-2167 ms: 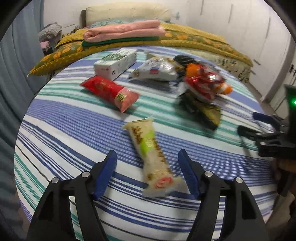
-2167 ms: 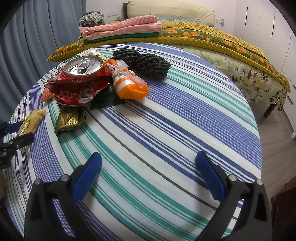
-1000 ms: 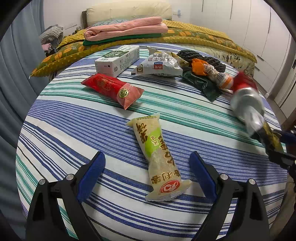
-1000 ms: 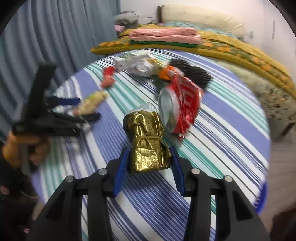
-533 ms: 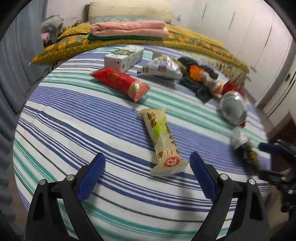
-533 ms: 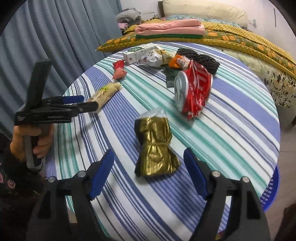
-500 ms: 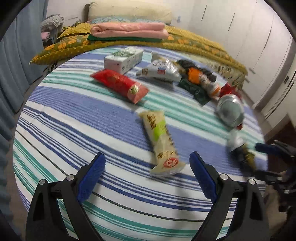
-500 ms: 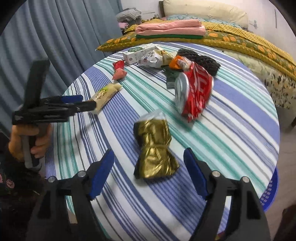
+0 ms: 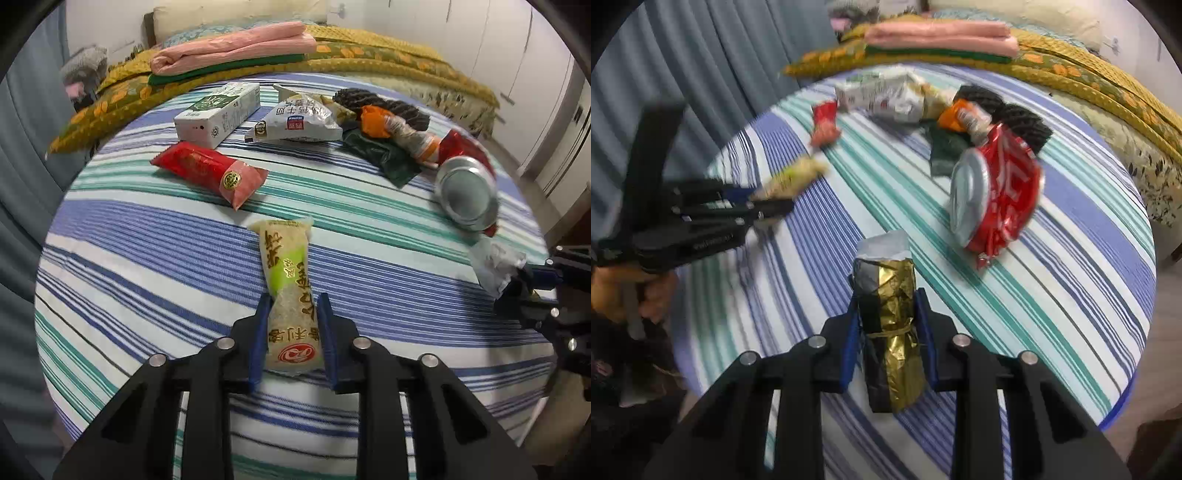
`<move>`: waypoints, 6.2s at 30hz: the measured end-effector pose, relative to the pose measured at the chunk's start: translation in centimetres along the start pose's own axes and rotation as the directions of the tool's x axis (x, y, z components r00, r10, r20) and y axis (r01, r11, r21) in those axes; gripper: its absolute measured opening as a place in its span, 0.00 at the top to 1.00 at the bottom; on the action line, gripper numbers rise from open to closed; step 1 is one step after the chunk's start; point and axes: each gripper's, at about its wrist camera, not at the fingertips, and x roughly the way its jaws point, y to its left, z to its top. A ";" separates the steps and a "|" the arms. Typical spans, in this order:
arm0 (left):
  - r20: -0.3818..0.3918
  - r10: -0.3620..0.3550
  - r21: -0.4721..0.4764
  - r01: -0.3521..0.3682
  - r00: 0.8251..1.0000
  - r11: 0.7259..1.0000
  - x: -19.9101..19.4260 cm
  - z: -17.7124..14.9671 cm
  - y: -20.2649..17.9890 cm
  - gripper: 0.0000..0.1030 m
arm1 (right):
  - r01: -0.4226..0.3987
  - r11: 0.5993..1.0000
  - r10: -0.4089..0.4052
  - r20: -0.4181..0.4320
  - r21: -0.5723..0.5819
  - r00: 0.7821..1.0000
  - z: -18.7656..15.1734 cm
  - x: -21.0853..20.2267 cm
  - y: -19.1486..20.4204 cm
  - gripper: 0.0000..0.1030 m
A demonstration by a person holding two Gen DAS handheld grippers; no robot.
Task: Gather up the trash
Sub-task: 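Carry both wrappers to the blue wastebasket and open both tools, then move both open tools back over the trash on the table, then grasp the red snack bag with the left tool while the right tool grasps the crushed red can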
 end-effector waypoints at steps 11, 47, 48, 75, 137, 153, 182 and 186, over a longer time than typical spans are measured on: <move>0.136 -0.223 0.008 0.224 0.965 0.975 -6.0 1.4 -5.8 0.81 | -0.162 0.971 0.127 0.197 0.174 0.972 -1.7 -7.1 -5.9 0.74; -0.012 -0.449 0.300 0.432 0.893 0.850 10.0 11.2 -41.6 0.14 | 0.060 0.650 -0.311 0.193 0.757 0.930 -15.0 -12.6 -39.6 0.34; 0.018 -0.451 0.298 0.426 0.892 0.855 9.1 11.2 -41.1 0.09 | 0.070 0.650 -0.324 0.192 0.756 0.926 -15.0 -12.8 -39.5 0.28; 0.110 0.038 0.030 -0.041 0.993 0.999 -0.9 -0.8 -8.3 0.05 | 0.194 0.941 -0.275 0.292 0.276 0.916 -5.9 -6.6 -11.2 0.10; 0.056 -0.082 0.071 0.078 0.995 0.994 0.2 -0.6 -1.3 0.29 | 0.204 0.977 -0.210 0.106 0.063 0.972 -1.7 3.1 -3.2 0.05; 0.070 0.020 0.057 -0.024 0.997 0.998 2.4 0.7 -1.4 0.09 | 0.118 0.991 -0.123 0.109 0.057 0.986 -1.5 2.1 -4.5 0.05; 0.061 -0.112 0.035 0.110 0.992 0.993 -0.4 0.4 -2.6 0.78 | 0.046 0.995 -0.052 0.066 0.090 0.996 2.7 -0.6 -6.1 0.56; 0.078 -0.160 0.028 0.158 0.984 0.987 -1.8 0.6 -3.8 0.78 | 0.003 0.993 -0.014 0.090 0.120 0.996 0.9 -2.6 -6.7 0.56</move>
